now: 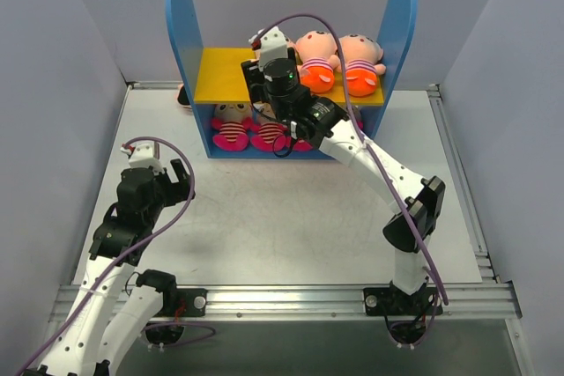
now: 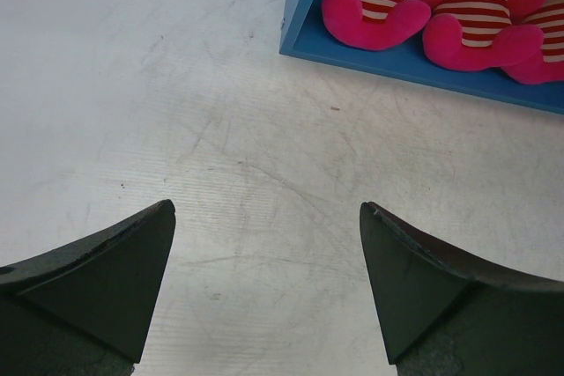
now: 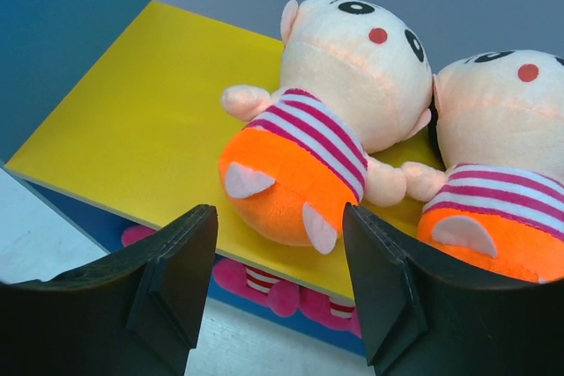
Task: Place and organize the stuffed toys onto the shelf
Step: Adjust the position of the stuffed toy
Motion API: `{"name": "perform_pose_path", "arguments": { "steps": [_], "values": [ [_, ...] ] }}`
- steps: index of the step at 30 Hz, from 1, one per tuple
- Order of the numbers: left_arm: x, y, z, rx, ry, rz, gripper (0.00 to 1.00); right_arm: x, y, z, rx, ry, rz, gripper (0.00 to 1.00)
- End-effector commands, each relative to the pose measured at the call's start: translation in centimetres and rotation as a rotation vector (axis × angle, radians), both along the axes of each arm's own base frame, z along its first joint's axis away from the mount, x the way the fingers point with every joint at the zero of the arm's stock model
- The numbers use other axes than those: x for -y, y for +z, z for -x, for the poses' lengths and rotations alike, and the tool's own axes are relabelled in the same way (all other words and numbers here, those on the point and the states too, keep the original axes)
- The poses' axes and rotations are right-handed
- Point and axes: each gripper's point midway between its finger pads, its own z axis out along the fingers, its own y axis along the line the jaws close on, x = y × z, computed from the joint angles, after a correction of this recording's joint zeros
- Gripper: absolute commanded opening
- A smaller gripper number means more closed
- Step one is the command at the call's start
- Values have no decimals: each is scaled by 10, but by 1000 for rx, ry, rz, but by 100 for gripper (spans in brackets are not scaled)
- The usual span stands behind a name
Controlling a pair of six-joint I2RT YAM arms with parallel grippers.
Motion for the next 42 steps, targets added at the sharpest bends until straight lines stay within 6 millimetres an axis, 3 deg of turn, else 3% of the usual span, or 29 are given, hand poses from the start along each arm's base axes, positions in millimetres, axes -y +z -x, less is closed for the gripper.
{"name": "perform_pose_path", "arguments": {
  "steps": [1, 8, 20, 23, 30, 33, 42],
  "values": [
    [2, 10, -2, 40, -18, 0, 94, -6, 20, -4, 60, -23, -93, 57],
    [2, 10, -1, 40, -16, -1, 94, -10, 18, -14, 86, -61, -166, 49],
    [2, 10, -1, 42, -19, -1, 94, -13, -17, -36, 32, -84, -116, 47],
    [2, 11, 0, 45, -20, -1, 94, -11, -19, -36, 29, -84, -100, 38],
    [2, 11, 0, 44, -18, -2, 94, -10, -17, -31, 41, -41, -43, 0],
    [2, 11, 0, 44, -18, -2, 94, -12, -11, -27, 61, 3, -19, 0],
    [2, 10, -1, 42, -19, -1, 94, -13, -18, -26, 66, 114, 104, 0]
  ]
}}
